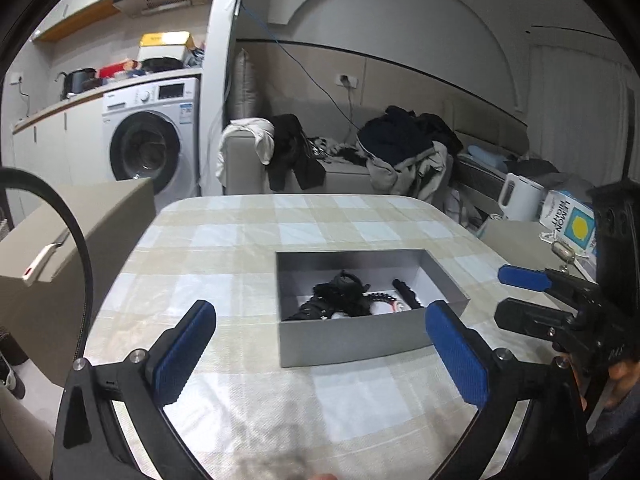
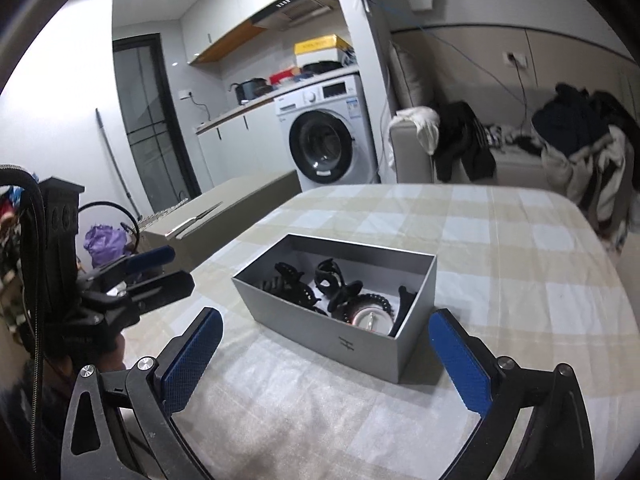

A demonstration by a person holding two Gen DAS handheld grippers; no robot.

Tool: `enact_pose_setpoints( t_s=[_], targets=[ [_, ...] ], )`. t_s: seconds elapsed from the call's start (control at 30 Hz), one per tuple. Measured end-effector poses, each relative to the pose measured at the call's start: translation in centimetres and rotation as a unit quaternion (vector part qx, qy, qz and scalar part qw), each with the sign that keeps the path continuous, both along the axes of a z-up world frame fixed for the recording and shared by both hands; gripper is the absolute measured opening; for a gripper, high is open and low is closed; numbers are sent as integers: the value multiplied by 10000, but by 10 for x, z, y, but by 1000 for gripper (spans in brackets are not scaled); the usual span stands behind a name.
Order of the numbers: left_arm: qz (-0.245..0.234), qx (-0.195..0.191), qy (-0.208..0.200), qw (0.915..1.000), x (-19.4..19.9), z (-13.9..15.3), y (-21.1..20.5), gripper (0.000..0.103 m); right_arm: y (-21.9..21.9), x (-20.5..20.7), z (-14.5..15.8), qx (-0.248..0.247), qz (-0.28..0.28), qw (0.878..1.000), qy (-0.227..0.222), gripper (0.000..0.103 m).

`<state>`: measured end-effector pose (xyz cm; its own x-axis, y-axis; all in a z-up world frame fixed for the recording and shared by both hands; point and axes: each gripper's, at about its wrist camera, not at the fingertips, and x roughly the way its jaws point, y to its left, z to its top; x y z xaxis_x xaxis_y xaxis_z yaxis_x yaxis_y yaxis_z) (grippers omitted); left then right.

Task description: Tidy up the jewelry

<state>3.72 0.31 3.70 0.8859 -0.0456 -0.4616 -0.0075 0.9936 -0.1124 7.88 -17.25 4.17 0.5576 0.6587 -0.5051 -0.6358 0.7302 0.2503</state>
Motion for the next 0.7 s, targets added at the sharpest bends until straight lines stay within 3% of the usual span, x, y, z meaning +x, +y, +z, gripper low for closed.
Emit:
enact_pose_setpoints(
  t_s=[0.37,0.7],
  targets=[
    [74,99,-279,9995,-8,-19,1,102,-2,-16,-5,101,-119,9976,-679,103],
    [4,216,-501,9985,-14,-16,-6,102,-4,-23,-6,147,-81,9958,-899,103]
  ],
)
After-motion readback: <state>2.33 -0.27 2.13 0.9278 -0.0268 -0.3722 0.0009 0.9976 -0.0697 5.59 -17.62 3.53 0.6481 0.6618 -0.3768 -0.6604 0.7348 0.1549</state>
